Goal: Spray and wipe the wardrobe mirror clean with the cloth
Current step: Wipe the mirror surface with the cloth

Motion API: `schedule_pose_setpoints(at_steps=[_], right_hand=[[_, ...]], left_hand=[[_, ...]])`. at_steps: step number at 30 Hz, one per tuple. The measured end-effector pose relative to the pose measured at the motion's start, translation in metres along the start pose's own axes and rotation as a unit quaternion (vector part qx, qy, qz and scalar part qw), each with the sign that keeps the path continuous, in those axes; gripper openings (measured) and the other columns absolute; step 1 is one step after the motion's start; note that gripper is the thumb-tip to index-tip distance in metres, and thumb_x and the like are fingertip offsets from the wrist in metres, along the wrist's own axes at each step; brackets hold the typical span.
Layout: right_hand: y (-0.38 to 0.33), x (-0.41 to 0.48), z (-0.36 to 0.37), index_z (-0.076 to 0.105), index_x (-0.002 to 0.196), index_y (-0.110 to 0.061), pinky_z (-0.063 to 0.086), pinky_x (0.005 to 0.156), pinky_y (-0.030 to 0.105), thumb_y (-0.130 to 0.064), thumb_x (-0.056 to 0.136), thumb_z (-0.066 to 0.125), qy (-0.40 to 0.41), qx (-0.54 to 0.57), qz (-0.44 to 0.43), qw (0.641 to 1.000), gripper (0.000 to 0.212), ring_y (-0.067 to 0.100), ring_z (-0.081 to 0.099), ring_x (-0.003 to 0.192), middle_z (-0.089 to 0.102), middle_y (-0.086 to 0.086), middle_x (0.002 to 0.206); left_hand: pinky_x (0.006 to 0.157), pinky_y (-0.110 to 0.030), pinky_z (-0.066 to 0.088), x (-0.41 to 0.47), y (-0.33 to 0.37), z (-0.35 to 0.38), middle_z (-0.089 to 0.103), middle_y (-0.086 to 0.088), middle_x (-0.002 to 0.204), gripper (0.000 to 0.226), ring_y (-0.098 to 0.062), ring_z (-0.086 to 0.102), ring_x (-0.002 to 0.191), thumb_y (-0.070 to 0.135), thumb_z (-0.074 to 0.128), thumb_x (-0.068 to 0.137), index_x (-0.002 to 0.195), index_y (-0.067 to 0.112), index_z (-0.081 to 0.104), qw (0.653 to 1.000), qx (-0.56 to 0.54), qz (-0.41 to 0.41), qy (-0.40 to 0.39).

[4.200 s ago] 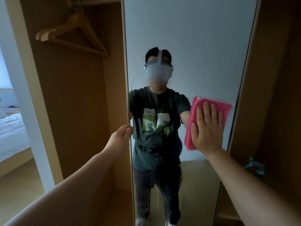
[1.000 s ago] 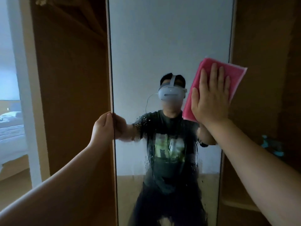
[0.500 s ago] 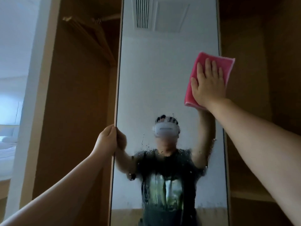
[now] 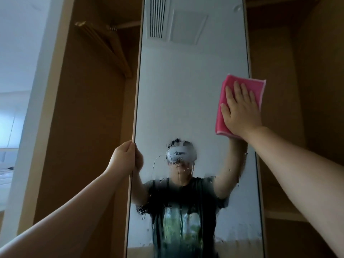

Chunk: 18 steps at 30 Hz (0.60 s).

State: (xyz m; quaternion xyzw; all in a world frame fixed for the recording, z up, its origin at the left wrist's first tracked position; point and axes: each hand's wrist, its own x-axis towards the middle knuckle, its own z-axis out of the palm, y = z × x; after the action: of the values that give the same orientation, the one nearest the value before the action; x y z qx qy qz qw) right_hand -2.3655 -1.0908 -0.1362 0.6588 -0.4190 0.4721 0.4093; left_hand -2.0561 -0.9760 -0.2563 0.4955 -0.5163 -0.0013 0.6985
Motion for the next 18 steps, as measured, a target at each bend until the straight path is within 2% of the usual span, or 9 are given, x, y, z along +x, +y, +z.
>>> schedule_pose_setpoints(at_steps=[4,9,12,14,18], right_hand=[[-0.006,-0.035,0.008,0.013,0.154,-0.011,0.003,0.12,0.046,-0.045,0.098,0.008,-0.007,0.008,0.004,1.0,0.065,0.033,0.01,0.148,0.013,0.016,0.16],[-0.013,-0.083,0.017,0.013,0.154,-0.012,0.004,0.12,0.047,-0.046,0.099,0.008,-0.018,0.016,-0.004,1.0,0.065,0.032,0.009,0.148,0.012,0.014,0.16],[-0.016,-0.107,0.022,0.014,0.153,-0.011,0.007,0.12,0.049,-0.045,0.1,0.008,-0.019,0.016,-0.008,1.0,0.064,0.032,0.01,0.148,0.013,0.015,0.16],[-0.017,-0.122,0.025,0.016,0.153,-0.011,0.008,0.119,0.049,-0.045,0.101,0.009,-0.021,0.011,-0.017,1.0,0.063,0.032,0.01,0.147,0.014,0.015,0.159],[-0.016,-0.133,0.029,0.017,0.152,-0.01,0.009,0.118,0.05,-0.044,0.101,0.01,-0.02,0.005,-0.035,0.999,0.061,0.033,0.012,0.146,0.016,0.015,0.158]], left_hand=[[0.063,-0.053,0.054,0.0,-0.002,0.001,0.062,-0.033,0.078,0.036,-0.047,0.063,0.068,0.025,0.038,0.098,0.077,0.003,0.057,1.0,0.007,0.009,0.023],[0.069,-0.053,0.054,-0.001,-0.003,0.003,0.064,-0.028,0.075,0.037,-0.042,0.064,0.069,0.028,0.039,0.1,0.083,0.001,0.058,1.0,0.0,0.01,0.029],[0.06,-0.039,0.053,0.0,-0.005,0.005,0.062,-0.022,0.07,0.035,-0.035,0.061,0.064,0.027,0.04,0.1,0.083,0.002,0.058,0.999,0.001,0.012,0.045],[0.056,-0.029,0.048,-0.001,-0.004,0.005,0.059,-0.016,0.068,0.035,-0.025,0.057,0.061,0.025,0.04,0.101,0.085,0.001,0.058,0.998,0.015,0.023,0.053],[0.069,-0.044,0.052,-0.002,-0.004,0.003,0.061,-0.024,0.074,0.035,-0.036,0.061,0.069,0.024,0.038,0.101,0.082,0.001,0.056,0.998,0.02,0.04,0.033]])
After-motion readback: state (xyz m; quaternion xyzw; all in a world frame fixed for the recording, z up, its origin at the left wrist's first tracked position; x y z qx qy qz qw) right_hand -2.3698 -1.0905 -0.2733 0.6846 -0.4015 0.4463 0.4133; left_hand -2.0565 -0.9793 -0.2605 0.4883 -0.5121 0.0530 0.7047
